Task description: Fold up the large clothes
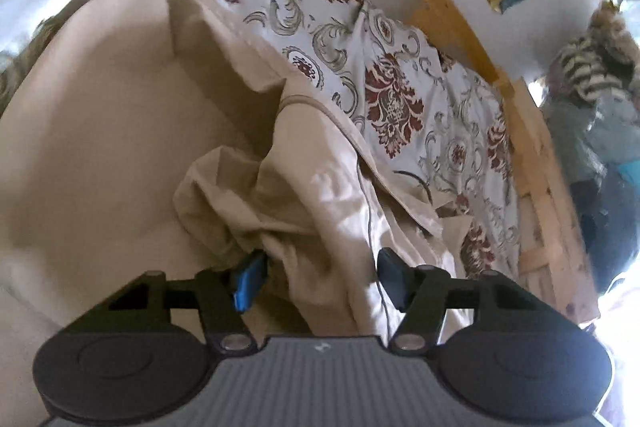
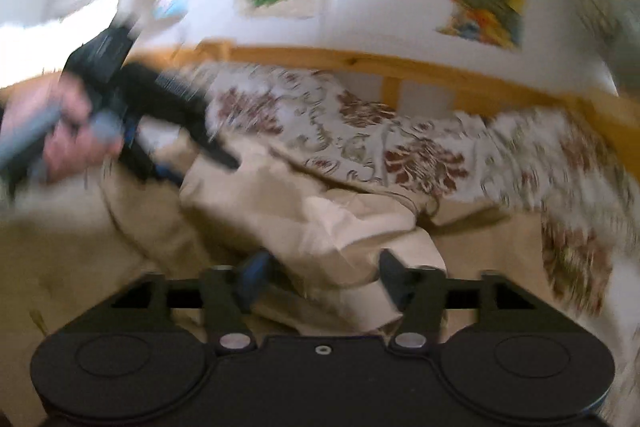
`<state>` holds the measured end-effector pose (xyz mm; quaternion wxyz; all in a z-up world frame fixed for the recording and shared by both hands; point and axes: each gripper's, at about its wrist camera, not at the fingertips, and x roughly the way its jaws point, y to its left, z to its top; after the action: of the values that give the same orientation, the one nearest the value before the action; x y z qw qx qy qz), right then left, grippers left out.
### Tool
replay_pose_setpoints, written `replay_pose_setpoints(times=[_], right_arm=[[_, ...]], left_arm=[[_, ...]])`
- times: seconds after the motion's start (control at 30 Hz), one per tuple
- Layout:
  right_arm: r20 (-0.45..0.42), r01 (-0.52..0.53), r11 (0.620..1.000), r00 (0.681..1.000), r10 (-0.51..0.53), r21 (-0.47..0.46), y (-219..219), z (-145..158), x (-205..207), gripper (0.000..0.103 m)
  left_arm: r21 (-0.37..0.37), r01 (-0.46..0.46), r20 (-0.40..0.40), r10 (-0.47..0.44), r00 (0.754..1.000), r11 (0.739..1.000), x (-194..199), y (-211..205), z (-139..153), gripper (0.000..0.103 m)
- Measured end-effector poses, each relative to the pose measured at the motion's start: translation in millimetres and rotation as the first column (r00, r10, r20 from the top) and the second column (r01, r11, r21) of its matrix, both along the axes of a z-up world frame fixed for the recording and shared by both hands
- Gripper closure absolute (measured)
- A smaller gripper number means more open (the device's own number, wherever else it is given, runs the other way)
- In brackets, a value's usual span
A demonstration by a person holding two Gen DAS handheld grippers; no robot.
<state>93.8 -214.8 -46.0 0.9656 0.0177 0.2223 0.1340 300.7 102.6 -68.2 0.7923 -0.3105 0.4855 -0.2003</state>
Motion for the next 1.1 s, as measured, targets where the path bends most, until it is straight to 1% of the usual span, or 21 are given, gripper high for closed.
replay_pose_setpoints(times=[0.07,0.13,0.17,0.23,0.3,0.37,0.4,0.43,0.47,0.5,0.53,0.57,0.6,0.63,0.67,0.77,0.83,0.9,0.93,1.0,1.1], right_arm=[[-0.011,0.050,0.993,0.999,-0.049,0.105,-17,3,2,0.024],[-0.015,0.111,0.974,0.994,-0.110,0.198,-36,2,6,0.018],[-0.024,0.151,0.961,0.988,-0.150,0.232,-46,1,9,0.017],[-0.069,0.224,0.932,0.975,-0.213,0.285,-62,-5,19,0.017],[-0.120,0.266,0.902,0.964,-0.239,0.341,-75,-14,32,0.017],[-0.169,0.285,0.866,0.957,-0.235,0.410,-84,-27,47,0.019],[-0.193,0.286,0.852,0.956,-0.221,0.439,-86,-34,54,0.021],[-0.215,0.283,0.842,0.955,-0.203,0.460,-87,-42,60,0.024],[-0.228,0.280,0.841,0.954,-0.193,0.463,-86,-46,63,0.029],[-0.235,0.272,0.846,0.955,-0.180,0.458,-83,-51,66,0.034],[-0.237,0.256,0.856,0.958,-0.163,0.448,-80,-54,67,0.053],[-0.233,0.244,0.874,0.960,-0.156,0.420,-76,-56,68,0.067],[-0.216,0.241,0.890,0.962,-0.167,0.386,-72,-56,66,0.072],[-0.184,0.228,0.906,0.968,-0.172,0.357,-69,-54,65,0.083],[-0.162,0.223,0.914,0.971,-0.177,0.338,-68,-52,65,0.088],[-0.077,0.223,0.928,0.975,-0.210,0.298,-69,-42,65,0.093],[-0.039,0.216,0.932,0.976,-0.214,0.292,-71,-37,64,0.093],[-0.034,0.214,0.932,0.976,-0.214,0.292,-72,-36,65,0.093],[-0.046,0.216,0.933,0.976,-0.212,0.290,-72,-38,66,0.093],[-0.060,0.223,0.936,0.975,-0.215,0.274,-72,-40,68,0.093],[-0.080,0.238,0.932,0.971,-0.224,0.273,-74,-43,69,0.092]], left_arm=[[0.011,-0.013,0.020,0.013,1.000,1.000,-14,12,2,0.030],[0.031,-0.025,0.061,0.023,0.998,0.999,-24,25,5,0.029],[0.047,-0.038,0.075,0.034,0.997,0.998,-27,30,7,0.029],[0.073,-0.056,0.077,0.051,0.996,0.996,-27,36,9,0.029],[0.065,-0.062,0.068,0.057,0.996,0.996,-20,37,10,0.029],[0.061,-0.070,0.047,0.067,0.997,0.996,-9,33,6,0.029],[0.068,-0.091,0.023,0.090,0.996,0.993,-3,31,2,0.029],[0.061,-0.103,-0.001,0.103,0.995,0.993,2,31,-4,0.032],[0.041,-0.103,-0.027,0.104,0.994,0.994,7,29,-10,0.053],[0.018,-0.090,-0.047,0.091,0.995,0.996,10,27,-16,0.088],[0.001,-0.072,-0.057,0.072,0.996,0.997,13,24,-19,0.103],[0.013,-0.069,-0.049,0.070,0.996,0.997,13,21,-20,0.103],[0.028,-0.071,-0.022,0.071,0.997,0.997,11,19,-16,0.103],[0.028,-0.077,0.025,0.077,0.997,0.997,7,19,-9,0.103],[0.012,-0.091,0.069,0.090,0.994,0.996,3,20,-3,0.103],[-0.052,-0.130,0.178,0.137,0.974,0.990,-17,36,16,0.103],[-0.068,-0.128,0.206,0.140,0.969,0.989,-29,46,17,0.103],[-0.039,-0.114,0.184,0.119,0.976,0.993,-38,49,5,0.103],[-0.037,-0.115,0.156,0.120,0.980,0.993,-42,51,-6,0.103],[-0.067,-0.130,0.123,0.137,0.983,0.989,-52,55,-22,0.103],[-0.096,-0.132,0.124,0.144,0.982,0.987,-70,59,-30,0.103]])
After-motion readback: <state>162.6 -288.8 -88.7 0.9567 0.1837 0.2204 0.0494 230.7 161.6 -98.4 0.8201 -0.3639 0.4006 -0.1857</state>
